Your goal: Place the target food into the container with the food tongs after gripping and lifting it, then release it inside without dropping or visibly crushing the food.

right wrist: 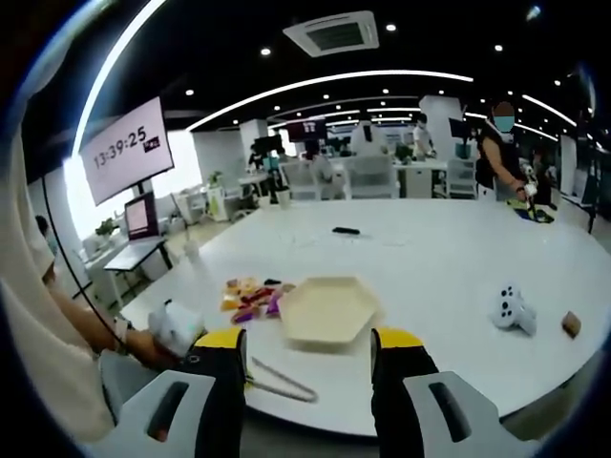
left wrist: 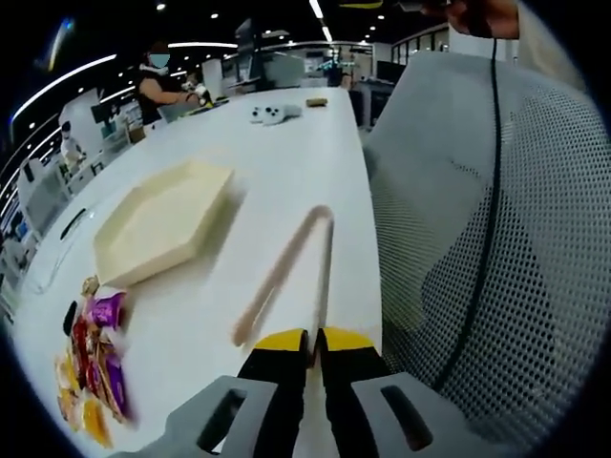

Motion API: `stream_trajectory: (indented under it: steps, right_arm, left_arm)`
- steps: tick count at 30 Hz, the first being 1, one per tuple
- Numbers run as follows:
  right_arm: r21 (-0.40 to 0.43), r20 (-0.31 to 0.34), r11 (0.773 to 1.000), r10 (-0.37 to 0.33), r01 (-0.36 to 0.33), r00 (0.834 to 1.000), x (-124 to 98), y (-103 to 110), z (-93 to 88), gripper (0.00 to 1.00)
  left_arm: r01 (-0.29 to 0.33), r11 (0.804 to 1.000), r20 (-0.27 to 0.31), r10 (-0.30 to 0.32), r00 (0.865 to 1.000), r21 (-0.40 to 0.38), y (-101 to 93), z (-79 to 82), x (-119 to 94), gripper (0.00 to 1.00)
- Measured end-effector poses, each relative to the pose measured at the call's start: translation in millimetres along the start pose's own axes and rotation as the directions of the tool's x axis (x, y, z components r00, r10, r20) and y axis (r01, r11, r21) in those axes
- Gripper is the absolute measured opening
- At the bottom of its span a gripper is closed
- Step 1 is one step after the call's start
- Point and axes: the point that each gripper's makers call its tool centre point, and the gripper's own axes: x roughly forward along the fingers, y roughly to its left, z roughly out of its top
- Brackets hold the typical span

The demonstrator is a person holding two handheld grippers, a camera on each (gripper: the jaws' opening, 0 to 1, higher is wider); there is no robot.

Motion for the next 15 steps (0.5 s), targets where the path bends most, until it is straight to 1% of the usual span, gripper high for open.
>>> stream_trajectory:
  steps: [8,15]
  right_arm:
    - [-0.003,0.002,1.0,0.01,-0.01,1.0,2.2,2.0,0.7,0.52]
    - [-0.012,0.007,0.999,0.032,-0.032,0.999,4.8,3.7,3.3,0.52]
  left_arm:
    - [0.019,1.0,-0.007,-0.019,1.0,0.015,-3.1,-0.4,0.5,0.0]
    - [0.022,1.0,-0.028,-0.022,0.999,0.003,-5.8,-1.3,0.5,0.0]
